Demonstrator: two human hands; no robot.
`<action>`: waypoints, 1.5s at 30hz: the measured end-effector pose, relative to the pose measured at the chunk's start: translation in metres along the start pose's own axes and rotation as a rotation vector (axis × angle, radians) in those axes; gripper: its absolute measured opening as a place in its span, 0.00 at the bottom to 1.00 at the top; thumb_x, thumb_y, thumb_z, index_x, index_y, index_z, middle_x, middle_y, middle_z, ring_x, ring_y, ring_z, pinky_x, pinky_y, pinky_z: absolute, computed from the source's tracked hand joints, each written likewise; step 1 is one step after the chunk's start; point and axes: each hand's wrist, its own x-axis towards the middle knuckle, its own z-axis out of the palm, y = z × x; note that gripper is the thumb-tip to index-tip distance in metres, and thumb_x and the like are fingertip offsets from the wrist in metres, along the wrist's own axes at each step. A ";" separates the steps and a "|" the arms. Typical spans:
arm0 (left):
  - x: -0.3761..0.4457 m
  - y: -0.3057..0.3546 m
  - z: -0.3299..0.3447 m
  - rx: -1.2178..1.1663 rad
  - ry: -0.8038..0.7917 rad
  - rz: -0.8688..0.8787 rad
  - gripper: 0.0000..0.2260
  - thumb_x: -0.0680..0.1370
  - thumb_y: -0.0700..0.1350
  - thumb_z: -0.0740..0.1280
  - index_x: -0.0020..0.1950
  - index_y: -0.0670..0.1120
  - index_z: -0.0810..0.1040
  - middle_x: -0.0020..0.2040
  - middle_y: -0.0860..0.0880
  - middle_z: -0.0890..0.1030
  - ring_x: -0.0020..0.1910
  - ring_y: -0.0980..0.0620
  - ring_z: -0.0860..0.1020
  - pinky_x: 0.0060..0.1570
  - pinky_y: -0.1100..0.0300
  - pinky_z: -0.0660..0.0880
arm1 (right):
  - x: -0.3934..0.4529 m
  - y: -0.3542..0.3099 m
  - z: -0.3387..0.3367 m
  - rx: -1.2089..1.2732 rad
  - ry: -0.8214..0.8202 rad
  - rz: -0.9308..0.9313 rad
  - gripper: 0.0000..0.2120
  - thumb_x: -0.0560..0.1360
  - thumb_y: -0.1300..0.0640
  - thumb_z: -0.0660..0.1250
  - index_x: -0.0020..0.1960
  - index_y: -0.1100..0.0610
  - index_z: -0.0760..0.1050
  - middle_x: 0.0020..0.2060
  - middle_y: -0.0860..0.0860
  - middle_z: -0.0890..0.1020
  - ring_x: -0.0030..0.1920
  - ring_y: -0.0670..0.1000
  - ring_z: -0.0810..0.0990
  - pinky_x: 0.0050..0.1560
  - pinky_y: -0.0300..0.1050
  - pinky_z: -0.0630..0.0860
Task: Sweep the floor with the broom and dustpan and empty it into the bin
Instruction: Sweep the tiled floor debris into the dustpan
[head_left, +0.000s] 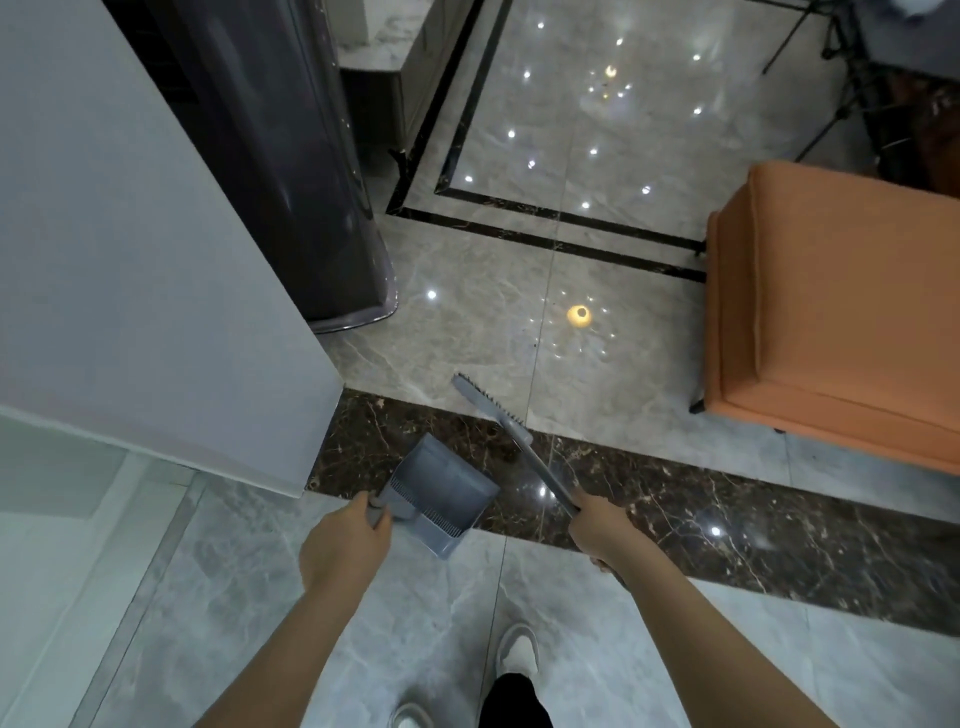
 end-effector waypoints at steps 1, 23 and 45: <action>0.000 -0.005 -0.001 -0.017 -0.020 -0.015 0.15 0.78 0.53 0.61 0.52 0.43 0.78 0.44 0.42 0.83 0.44 0.42 0.80 0.38 0.57 0.72 | -0.004 0.004 0.001 0.016 0.013 -0.002 0.23 0.79 0.63 0.53 0.73 0.56 0.63 0.36 0.52 0.71 0.30 0.49 0.71 0.23 0.39 0.66; -0.042 0.065 -0.038 0.020 -0.152 0.117 0.15 0.76 0.55 0.63 0.45 0.43 0.76 0.40 0.42 0.81 0.35 0.42 0.82 0.40 0.49 0.80 | -0.076 0.105 -0.068 0.183 0.055 0.146 0.14 0.77 0.70 0.58 0.61 0.68 0.72 0.39 0.60 0.77 0.29 0.54 0.74 0.26 0.43 0.71; -0.011 0.243 -0.037 0.119 -0.049 0.034 0.17 0.77 0.53 0.61 0.58 0.43 0.76 0.53 0.38 0.79 0.52 0.38 0.77 0.48 0.49 0.75 | -0.006 0.168 -0.242 0.471 0.083 0.163 0.10 0.81 0.61 0.51 0.44 0.63 0.66 0.27 0.57 0.72 0.23 0.52 0.68 0.25 0.42 0.66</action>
